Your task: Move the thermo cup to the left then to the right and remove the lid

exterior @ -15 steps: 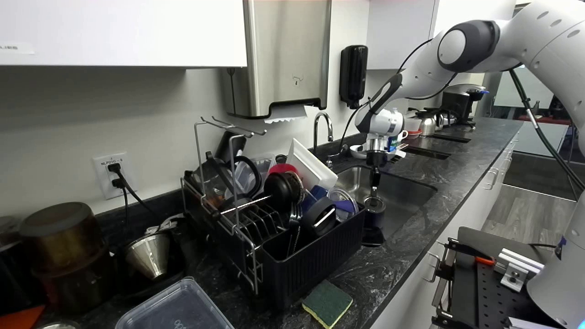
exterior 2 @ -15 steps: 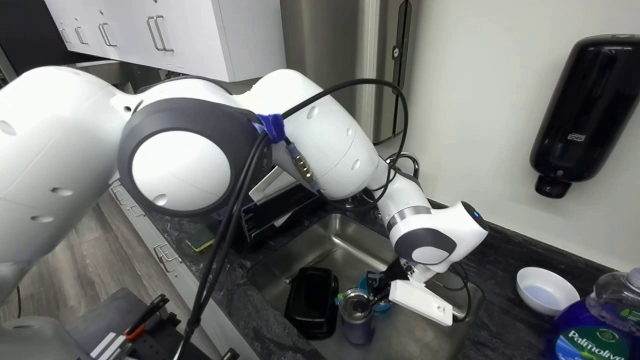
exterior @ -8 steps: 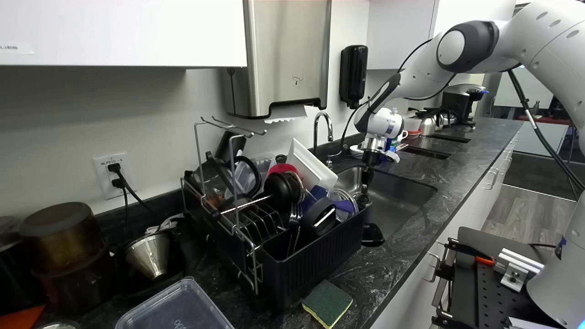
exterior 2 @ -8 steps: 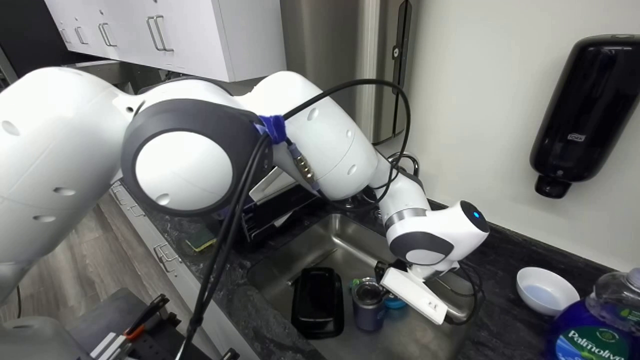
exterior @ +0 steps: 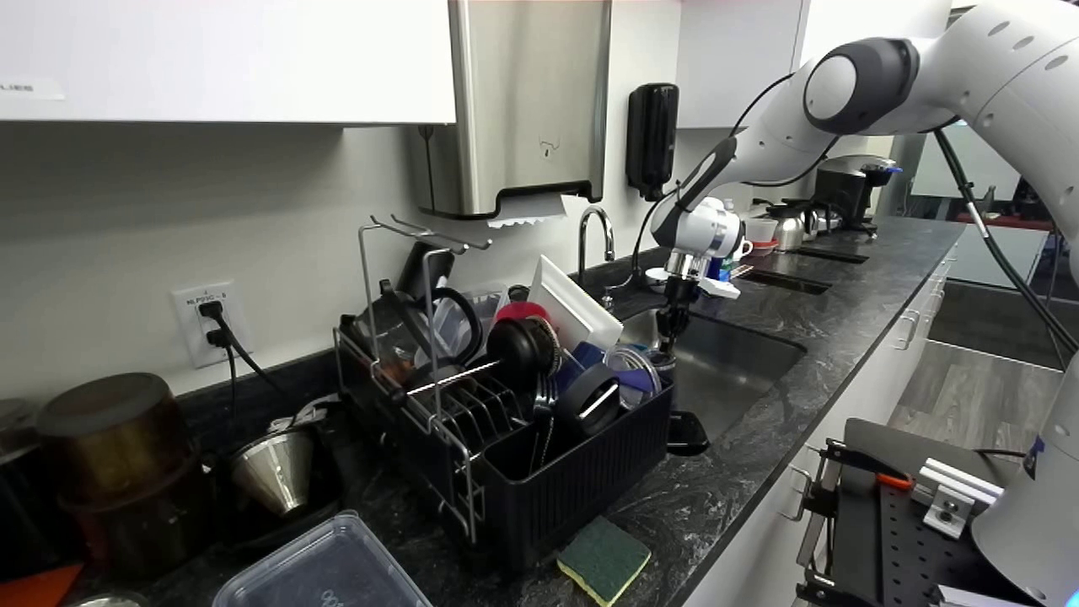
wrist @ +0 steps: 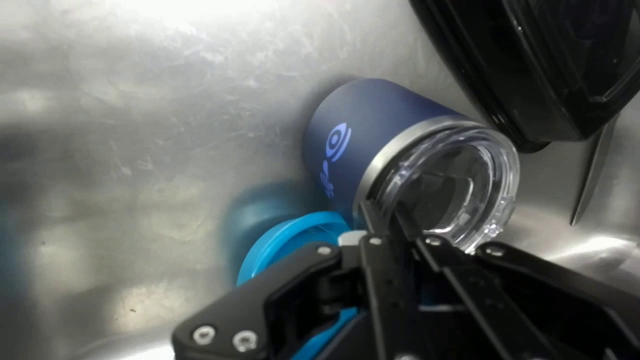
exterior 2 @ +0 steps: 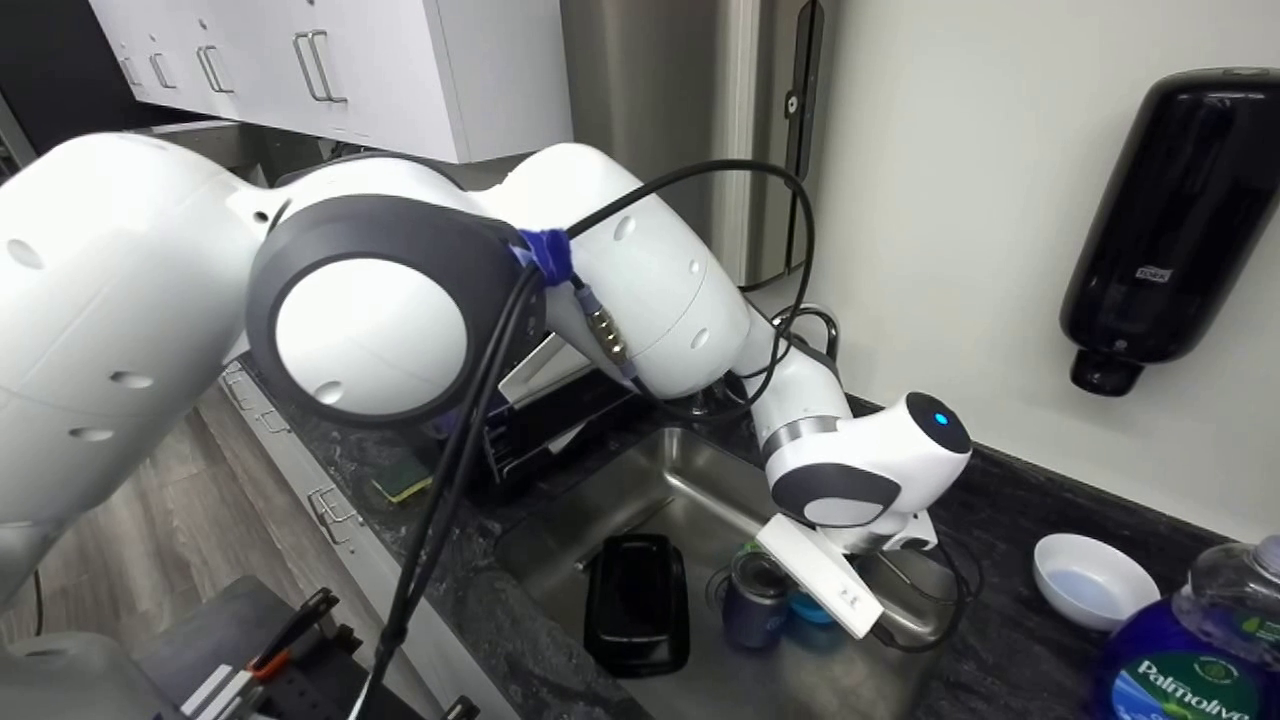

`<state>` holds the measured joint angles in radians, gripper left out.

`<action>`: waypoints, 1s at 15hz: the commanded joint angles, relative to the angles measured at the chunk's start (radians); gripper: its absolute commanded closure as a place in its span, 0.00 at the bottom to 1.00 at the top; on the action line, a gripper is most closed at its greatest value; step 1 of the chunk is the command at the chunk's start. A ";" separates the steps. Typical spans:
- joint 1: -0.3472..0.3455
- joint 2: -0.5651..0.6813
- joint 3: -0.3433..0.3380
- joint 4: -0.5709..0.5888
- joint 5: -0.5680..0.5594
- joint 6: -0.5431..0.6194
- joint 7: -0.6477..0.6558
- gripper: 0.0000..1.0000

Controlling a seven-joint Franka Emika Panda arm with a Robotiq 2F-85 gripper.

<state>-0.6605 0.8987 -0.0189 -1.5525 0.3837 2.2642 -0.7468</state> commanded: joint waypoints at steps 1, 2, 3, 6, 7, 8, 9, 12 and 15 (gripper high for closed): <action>0.010 -0.004 -0.010 -0.029 -0.013 0.078 0.078 0.98; 0.008 -0.004 -0.010 -0.030 -0.015 0.084 0.094 0.98; 0.005 -0.004 -0.009 -0.031 -0.017 0.086 0.107 0.98; -0.005 -0.006 -0.007 -0.038 -0.017 0.101 0.136 0.98; -0.008 -0.009 -0.006 -0.045 -0.017 0.110 0.142 0.98; -0.012 -0.012 -0.006 -0.051 -0.017 0.119 0.146 0.98; -0.015 -0.015 -0.006 -0.057 -0.016 0.129 0.152 0.98; -0.032 -0.031 -0.003 -0.085 -0.011 0.172 0.162 0.98; -0.048 -0.048 0.001 -0.116 -0.011 0.221 0.167 0.98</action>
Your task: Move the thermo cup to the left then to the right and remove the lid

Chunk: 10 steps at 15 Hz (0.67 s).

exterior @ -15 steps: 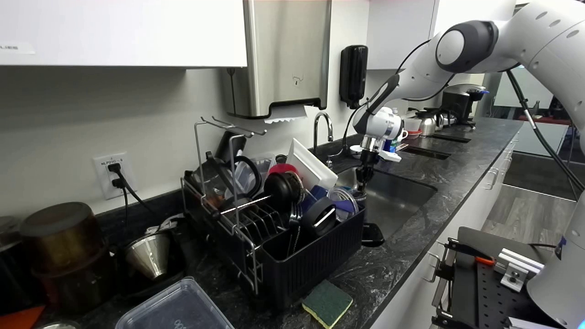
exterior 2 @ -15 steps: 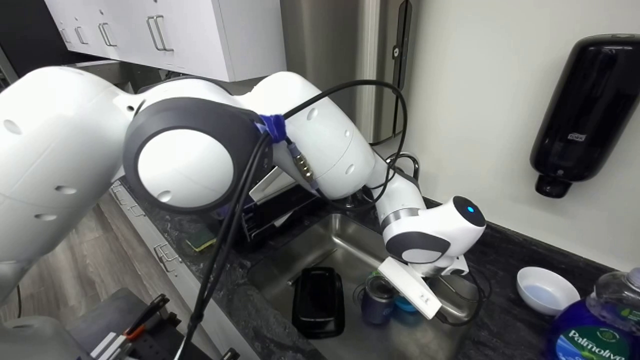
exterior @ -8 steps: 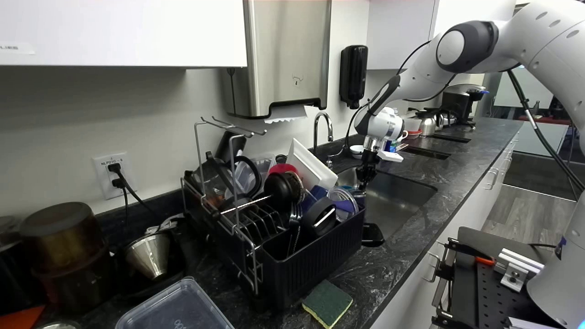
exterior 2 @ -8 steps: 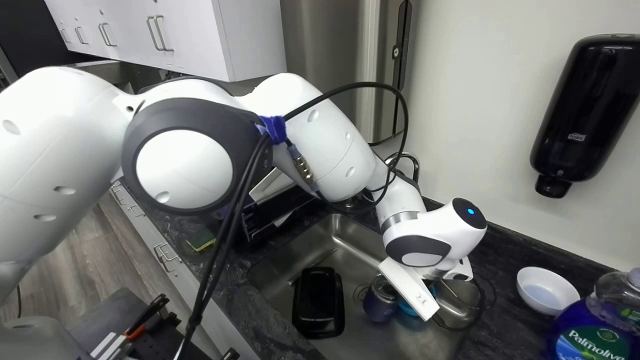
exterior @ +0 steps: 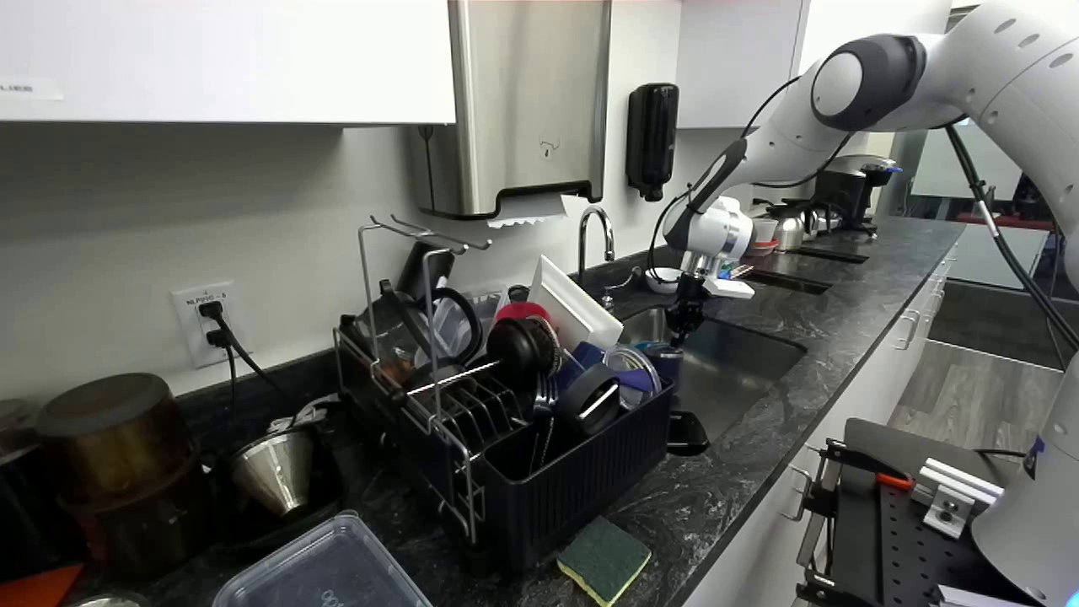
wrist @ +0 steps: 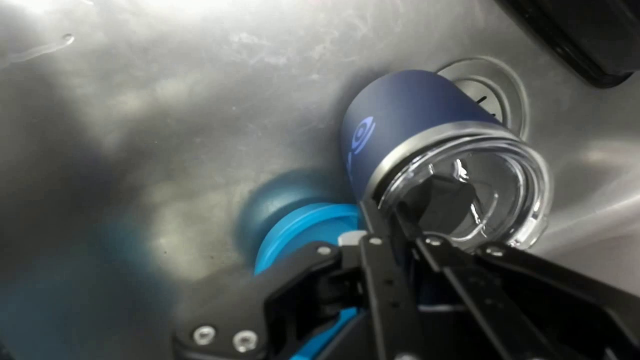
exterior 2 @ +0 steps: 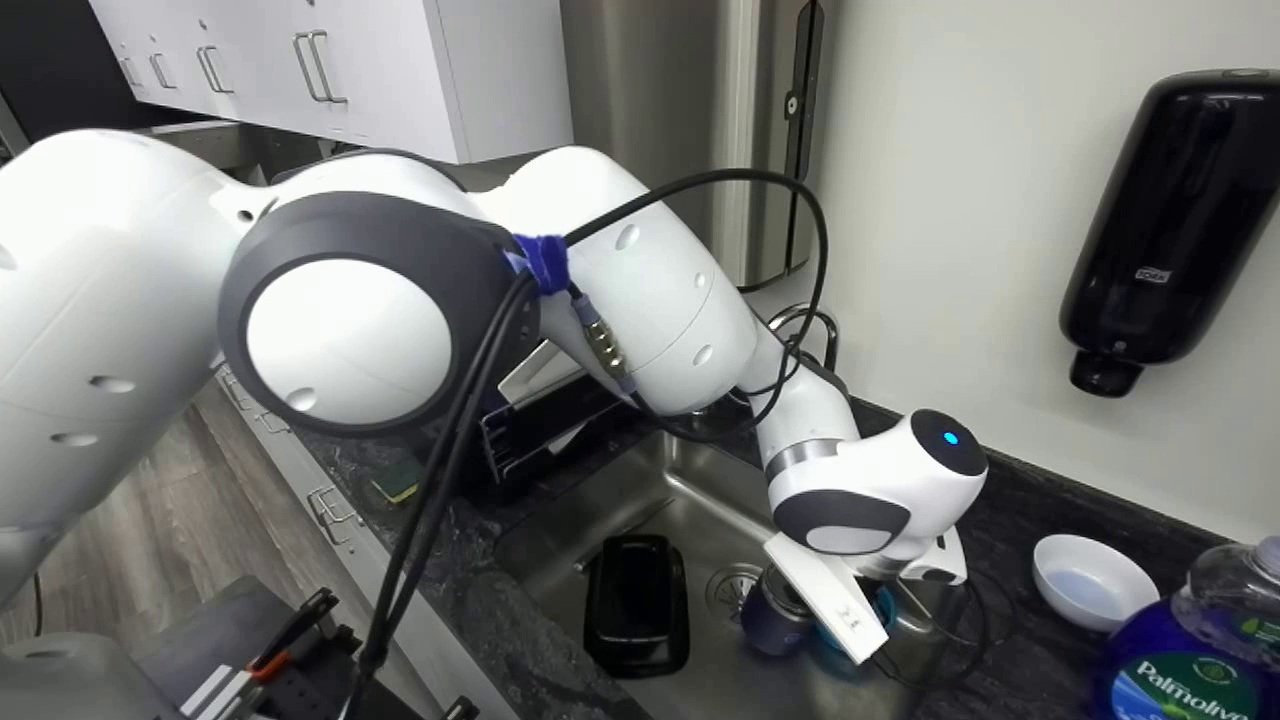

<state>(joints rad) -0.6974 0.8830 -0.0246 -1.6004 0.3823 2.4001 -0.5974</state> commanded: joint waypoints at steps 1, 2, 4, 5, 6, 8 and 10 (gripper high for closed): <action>-0.015 -0.043 0.008 -0.085 -0.010 0.108 0.019 0.98; -0.018 -0.051 0.010 -0.100 -0.011 0.131 0.020 0.98; -0.016 -0.062 0.010 -0.129 -0.017 0.181 0.027 0.98; -0.014 -0.072 0.009 -0.149 -0.021 0.208 0.031 0.98; -0.013 -0.079 0.010 -0.167 -0.024 0.233 0.035 0.98; -0.010 -0.094 0.009 -0.201 -0.035 0.280 0.047 0.98; -0.008 -0.104 0.007 -0.230 -0.058 0.317 0.061 0.98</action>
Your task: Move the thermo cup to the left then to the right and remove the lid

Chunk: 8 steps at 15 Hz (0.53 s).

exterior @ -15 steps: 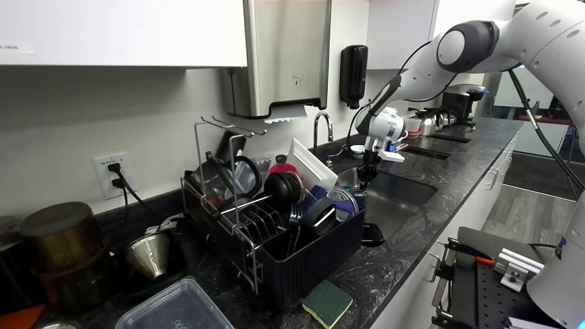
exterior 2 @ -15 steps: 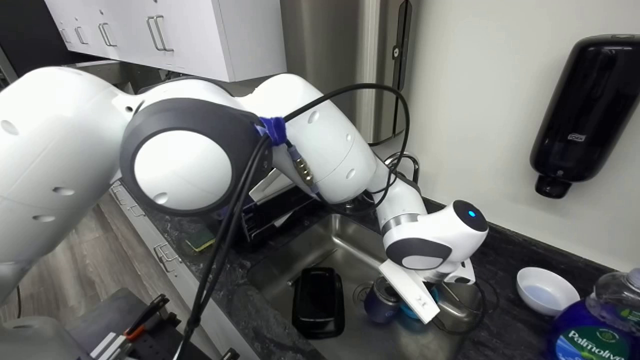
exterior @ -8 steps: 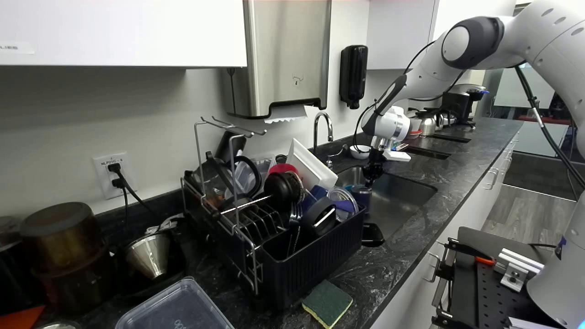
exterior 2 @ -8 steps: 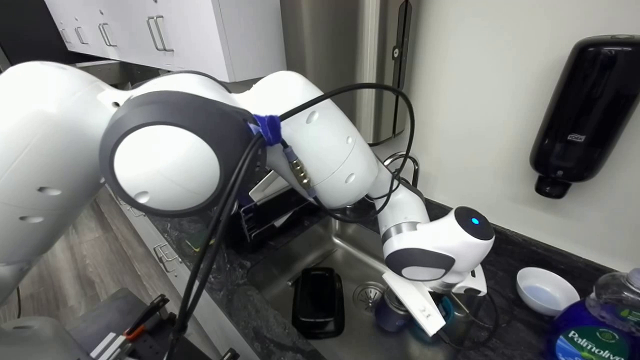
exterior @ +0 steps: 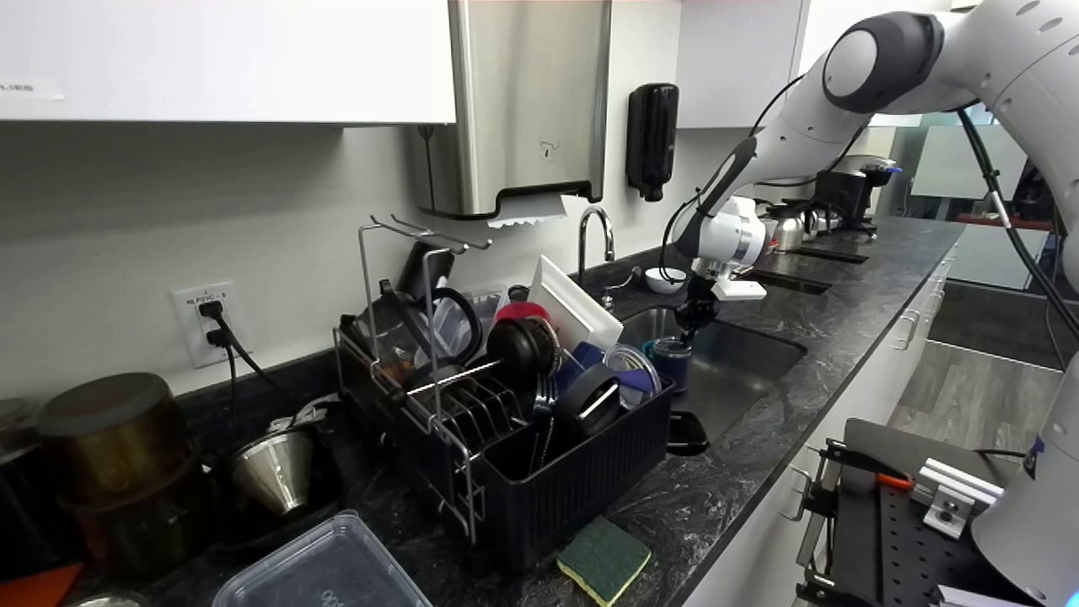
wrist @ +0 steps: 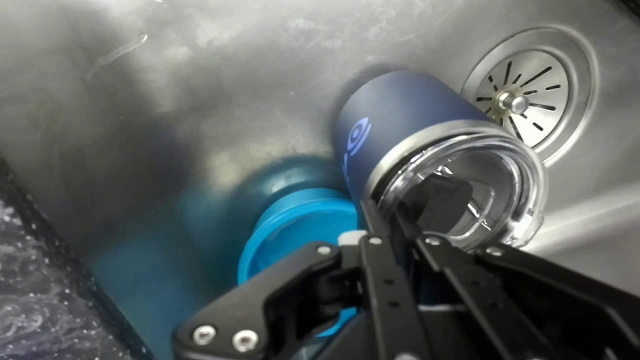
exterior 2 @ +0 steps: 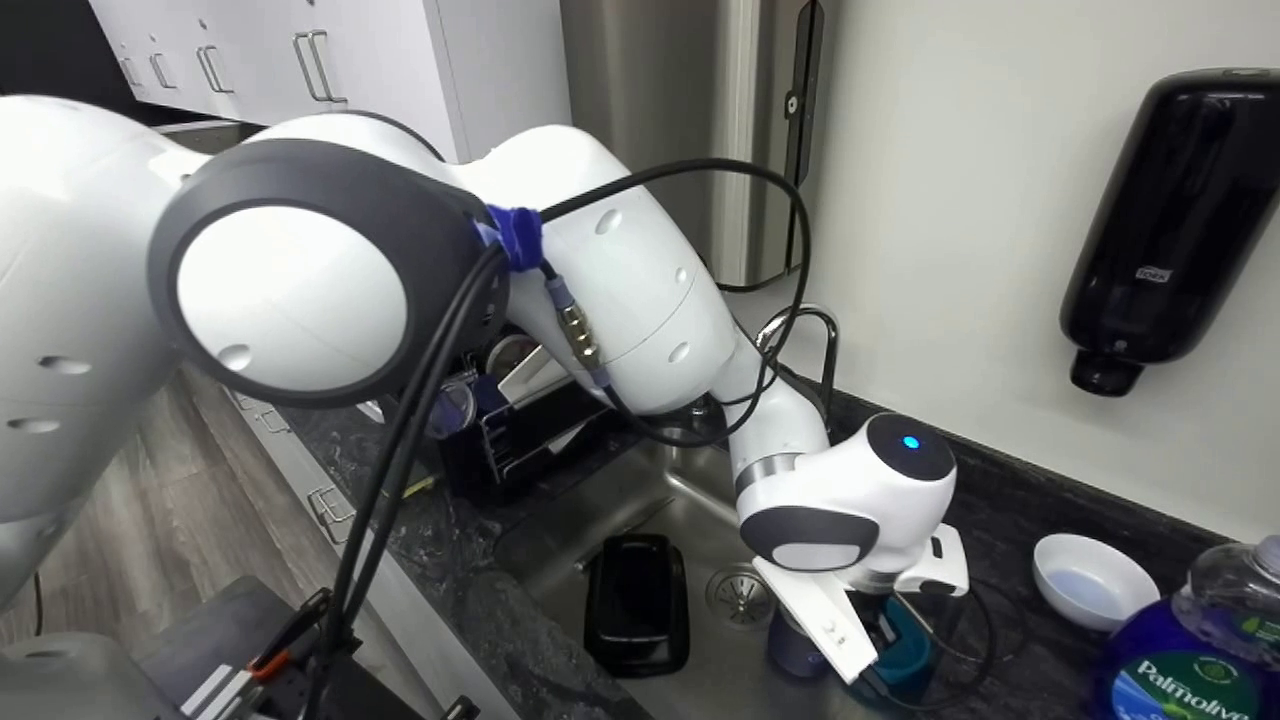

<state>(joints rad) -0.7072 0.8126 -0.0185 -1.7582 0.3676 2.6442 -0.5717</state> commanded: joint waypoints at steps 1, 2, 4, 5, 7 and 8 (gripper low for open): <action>0.004 -0.039 -0.002 -0.085 -0.057 0.085 0.045 0.98; 0.004 -0.045 -0.003 -0.098 -0.074 0.091 0.051 0.98; -0.002 -0.055 0.000 -0.114 -0.111 0.086 0.056 0.98; -0.003 -0.059 0.000 -0.118 -0.129 0.080 0.059 0.98; -0.015 -0.068 0.003 -0.116 -0.164 0.041 0.040 0.98; -0.017 -0.072 -0.001 -0.113 -0.181 0.026 0.039 0.98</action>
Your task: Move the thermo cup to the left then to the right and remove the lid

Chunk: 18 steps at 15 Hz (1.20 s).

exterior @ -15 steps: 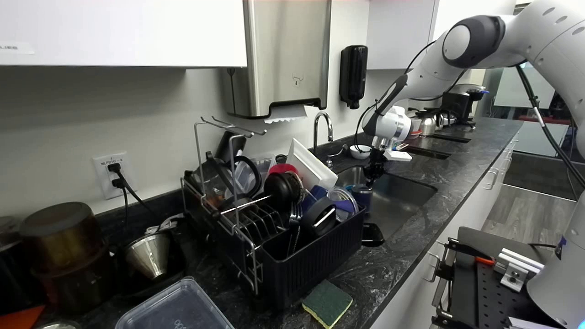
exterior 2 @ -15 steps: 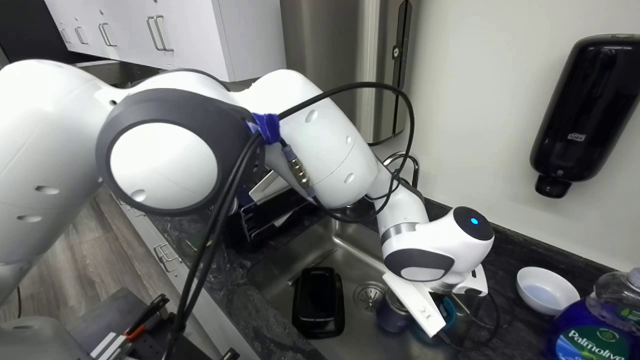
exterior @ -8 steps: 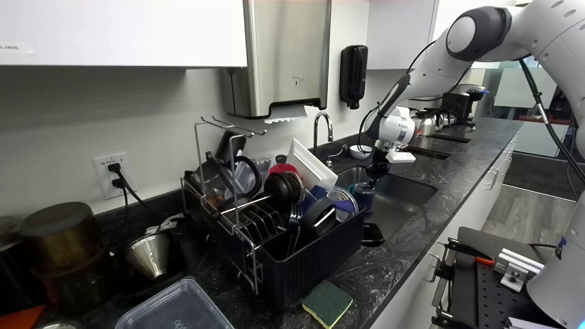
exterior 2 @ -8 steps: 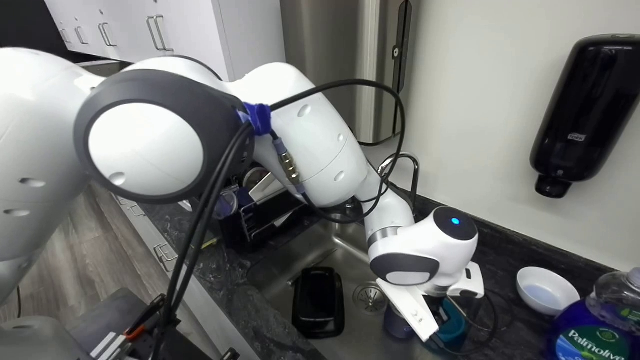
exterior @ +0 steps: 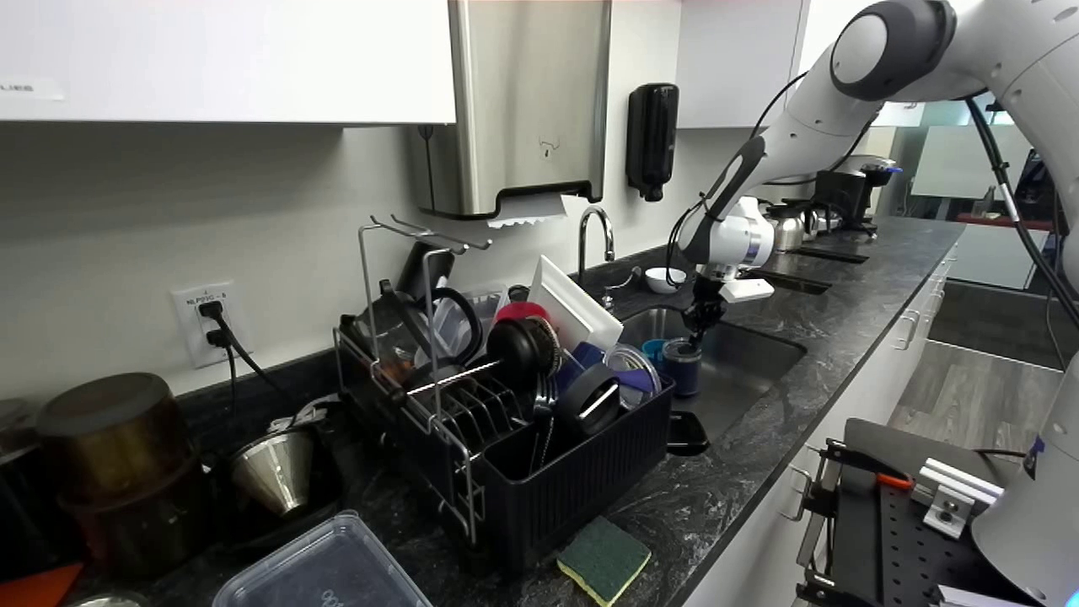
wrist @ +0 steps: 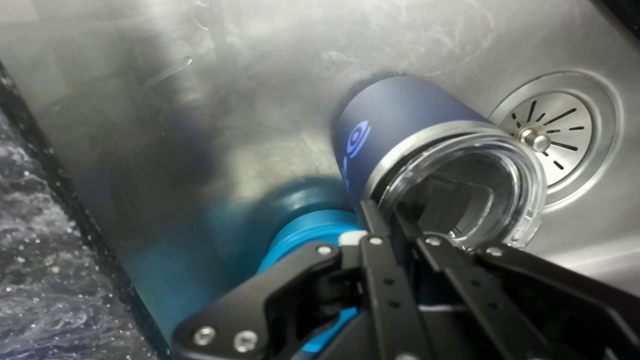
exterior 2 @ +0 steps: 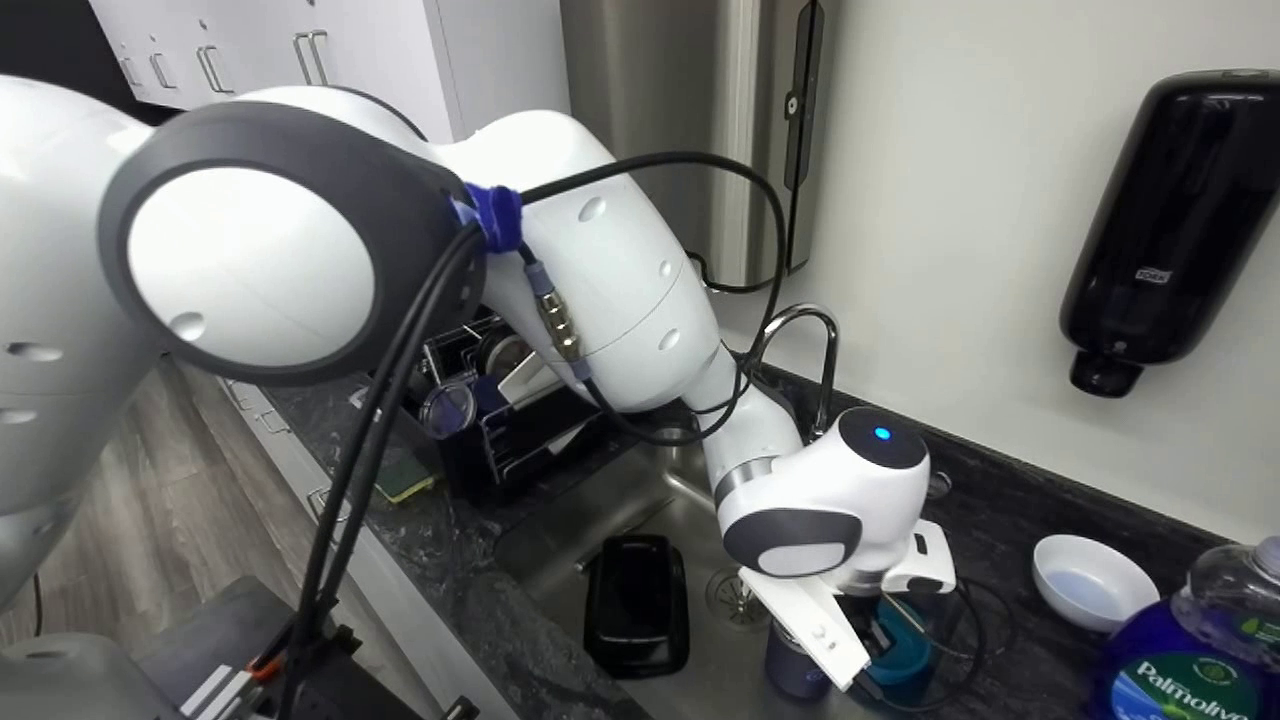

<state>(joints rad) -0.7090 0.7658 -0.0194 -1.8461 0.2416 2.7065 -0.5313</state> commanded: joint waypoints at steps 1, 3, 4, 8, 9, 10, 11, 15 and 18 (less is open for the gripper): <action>-0.017 -0.024 -0.003 -0.019 -0.070 -0.048 -0.002 0.98; -0.016 -0.025 -0.015 -0.013 -0.100 -0.064 0.004 0.98; -0.014 -0.026 -0.022 -0.012 -0.110 -0.067 0.010 0.98; -0.009 -0.026 -0.040 0.000 -0.141 -0.091 0.016 0.98; -0.011 -0.024 -0.042 0.005 -0.147 -0.094 0.013 0.98; -0.014 -0.021 -0.041 0.012 -0.150 -0.099 0.012 0.98; -0.018 -0.018 -0.042 0.020 -0.152 -0.104 0.006 0.98; -0.066 -0.015 -0.020 0.058 -0.143 -0.168 -0.063 0.98; -0.091 -0.011 -0.015 0.086 -0.137 -0.212 -0.118 0.98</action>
<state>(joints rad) -0.7672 0.7519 -0.0590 -1.7931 0.1121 2.5534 -0.6012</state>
